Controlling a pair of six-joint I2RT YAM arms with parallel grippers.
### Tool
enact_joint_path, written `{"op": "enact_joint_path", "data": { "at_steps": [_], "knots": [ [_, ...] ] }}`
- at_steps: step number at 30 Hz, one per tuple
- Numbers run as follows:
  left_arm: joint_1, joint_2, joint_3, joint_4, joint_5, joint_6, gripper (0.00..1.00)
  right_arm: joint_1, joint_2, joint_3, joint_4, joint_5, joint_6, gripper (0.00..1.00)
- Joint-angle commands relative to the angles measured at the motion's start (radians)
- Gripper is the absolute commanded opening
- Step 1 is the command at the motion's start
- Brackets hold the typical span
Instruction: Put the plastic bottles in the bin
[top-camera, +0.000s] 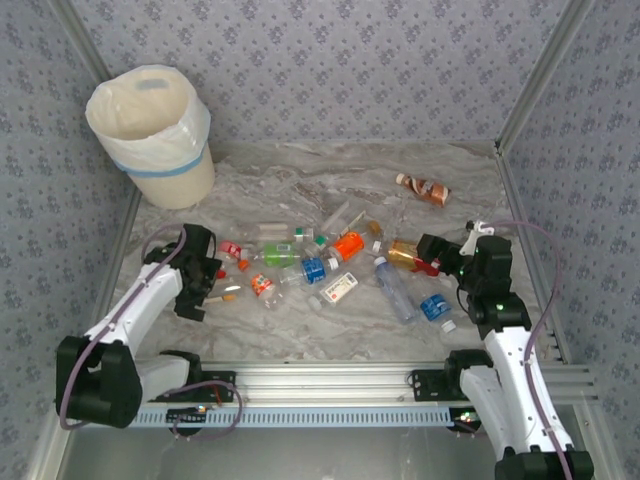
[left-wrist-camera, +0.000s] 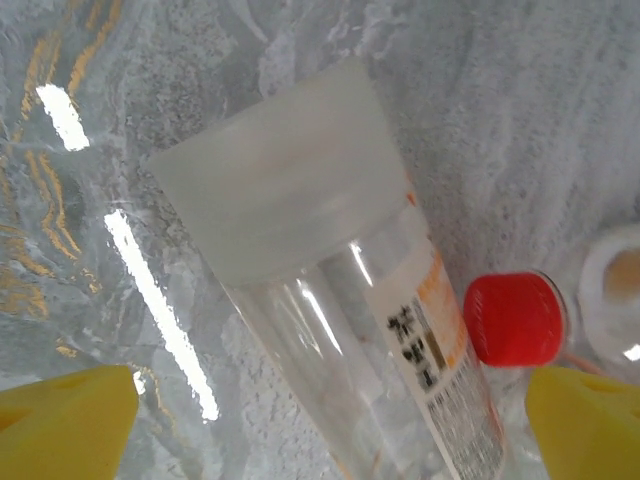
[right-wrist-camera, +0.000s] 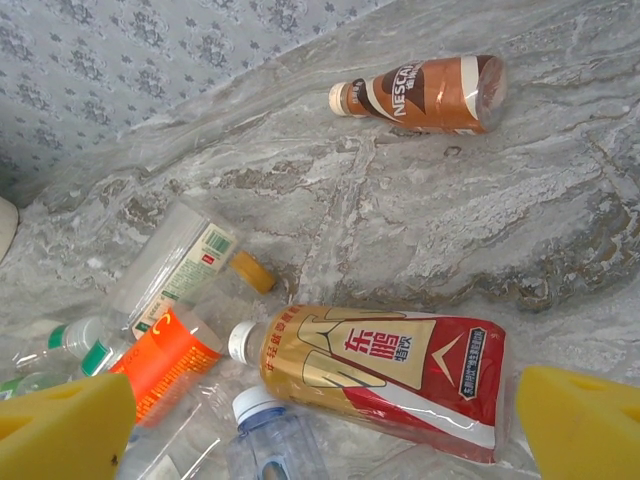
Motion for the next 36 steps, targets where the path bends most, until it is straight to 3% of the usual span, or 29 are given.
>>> {"op": "enact_joint_path", "data": {
  "at_steps": [1,6,12,16,19,24,31,36],
  "knots": [
    [0.011,0.025,-0.042,0.115,0.006,-0.122,0.99,0.018,0.015,0.032,0.004,0.023,-0.010,1.00],
    [0.020,0.114,-0.058,0.207,-0.017,-0.150,0.94,0.046,0.041,0.050,0.003,0.065,-0.028,1.00],
    [0.024,0.189,-0.103,0.274,0.004,-0.196,0.67,0.085,0.049,0.088,-0.005,0.120,-0.053,1.00],
    [0.024,0.153,-0.128,0.277,-0.064,-0.167,0.58,0.106,0.048,0.104,-0.007,0.145,-0.054,1.00],
    [0.024,0.078,-0.160,0.296,-0.150,-0.073,0.58,0.127,0.047,0.109,-0.010,0.159,-0.049,1.00],
    [0.025,-0.116,-0.243,0.358,-0.271,0.200,0.53,0.157,0.045,0.103,0.004,0.214,-0.025,1.00],
    [0.039,-0.413,-0.278,0.312,-0.306,0.463,0.49,0.176,0.048,0.109,0.055,0.306,-0.014,1.00],
    [0.041,-0.476,-0.163,0.250,-0.282,0.584,0.44,0.178,0.046,0.106,0.123,0.394,-0.009,1.00]
  ]
}}
